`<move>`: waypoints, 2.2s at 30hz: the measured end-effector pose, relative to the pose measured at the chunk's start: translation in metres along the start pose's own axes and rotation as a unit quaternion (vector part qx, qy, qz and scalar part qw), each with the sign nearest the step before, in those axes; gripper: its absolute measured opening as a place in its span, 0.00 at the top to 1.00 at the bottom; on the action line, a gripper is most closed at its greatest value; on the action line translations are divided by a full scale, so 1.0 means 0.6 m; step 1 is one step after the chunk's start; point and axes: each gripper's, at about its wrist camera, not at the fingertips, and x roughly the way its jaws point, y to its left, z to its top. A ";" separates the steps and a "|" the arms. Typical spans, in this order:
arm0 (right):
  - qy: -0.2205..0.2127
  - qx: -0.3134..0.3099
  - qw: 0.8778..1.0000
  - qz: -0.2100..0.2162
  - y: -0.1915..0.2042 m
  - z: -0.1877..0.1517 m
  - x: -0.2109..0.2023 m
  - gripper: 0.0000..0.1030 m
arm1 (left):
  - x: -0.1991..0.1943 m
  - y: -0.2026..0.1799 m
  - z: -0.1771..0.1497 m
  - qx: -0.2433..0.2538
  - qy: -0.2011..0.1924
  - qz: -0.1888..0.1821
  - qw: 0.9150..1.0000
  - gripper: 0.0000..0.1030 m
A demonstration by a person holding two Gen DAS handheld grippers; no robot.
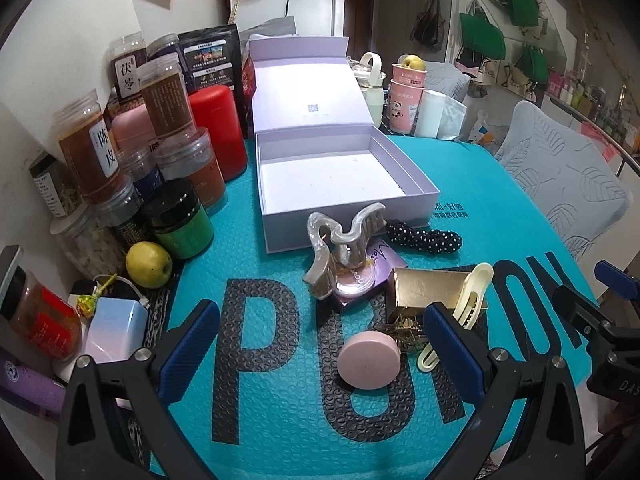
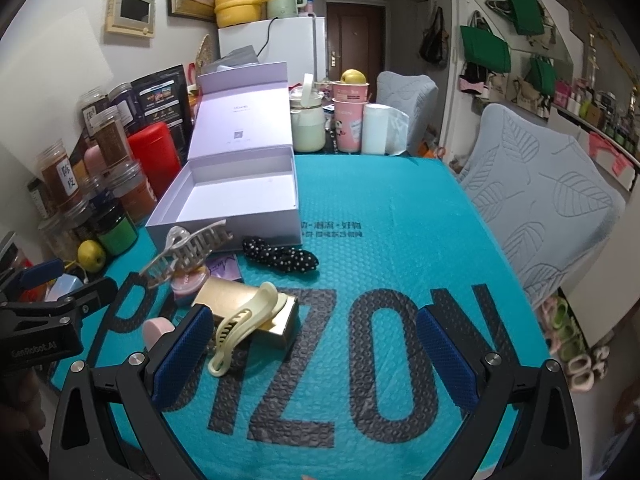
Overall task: Organize rigid objects
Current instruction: 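Lower the left gripper onto the pink round compact and close it, then grasp the cream claw clip with the right gripper while the left holds the compact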
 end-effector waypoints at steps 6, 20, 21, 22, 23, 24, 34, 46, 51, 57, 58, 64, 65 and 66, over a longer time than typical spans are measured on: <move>0.012 -0.007 1.000 0.008 0.003 -0.012 0.015 0.00 | 0.022 0.003 -0.019 -0.003 0.020 -0.015 1.000 0.00; 0.055 -0.004 0.998 0.032 -0.008 -0.048 0.074 0.00 | 0.082 -0.004 -0.064 -0.015 0.075 -0.051 0.996 0.00; 0.057 -0.002 0.998 0.031 -0.011 -0.050 0.079 0.00 | 0.087 -0.004 -0.066 -0.018 0.079 -0.054 0.995 0.00; 0.060 -0.001 0.998 0.033 -0.013 -0.051 0.083 0.00 | 0.092 -0.004 -0.068 -0.021 0.084 -0.056 0.995 0.00; 0.063 0.001 0.997 0.036 -0.015 -0.053 0.087 0.00 | 0.096 -0.003 -0.069 -0.024 0.089 -0.058 0.994 0.00; 0.065 0.002 0.997 0.038 -0.016 -0.054 0.090 0.00 | 0.099 -0.003 -0.070 -0.026 0.091 -0.059 0.994 0.00; 0.085 0.008 0.995 0.060 -0.022 -0.062 0.114 0.00 | 0.137 -0.019 -0.082 -0.031 0.116 -0.083 0.989 0.17; 0.099 -0.014 0.992 0.083 -0.006 -0.061 0.122 0.00 | 0.142 -0.013 -0.075 -0.016 0.090 -0.083 0.992 0.51; 0.107 -0.010 0.989 0.102 -0.002 -0.064 0.125 0.02 | 0.133 0.000 -0.081 -0.025 0.090 -0.075 0.993 0.51; 0.114 -0.011 0.984 0.137 0.015 -0.065 0.128 0.13 | 0.124 0.013 -0.088 -0.033 0.088 -0.069 0.993 0.51; 0.116 -0.011 0.983 0.145 0.019 -0.065 0.130 0.16 | 0.123 0.015 -0.089 -0.034 0.087 -0.069 0.993 0.51; 0.137 -0.004 0.971 0.194 0.041 -0.067 0.153 0.22 | 0.120 0.026 -0.089 -0.044 0.082 -0.065 0.994 0.51; 0.138 -0.004 0.971 0.197 0.043 -0.067 0.156 0.25 | 0.120 0.027 -0.090 -0.046 0.082 -0.065 0.993 0.51; 0.137 -0.002 0.970 0.202 0.047 -0.065 0.159 0.27 | 0.120 0.029 -0.090 -0.052 0.083 -0.067 0.993 0.51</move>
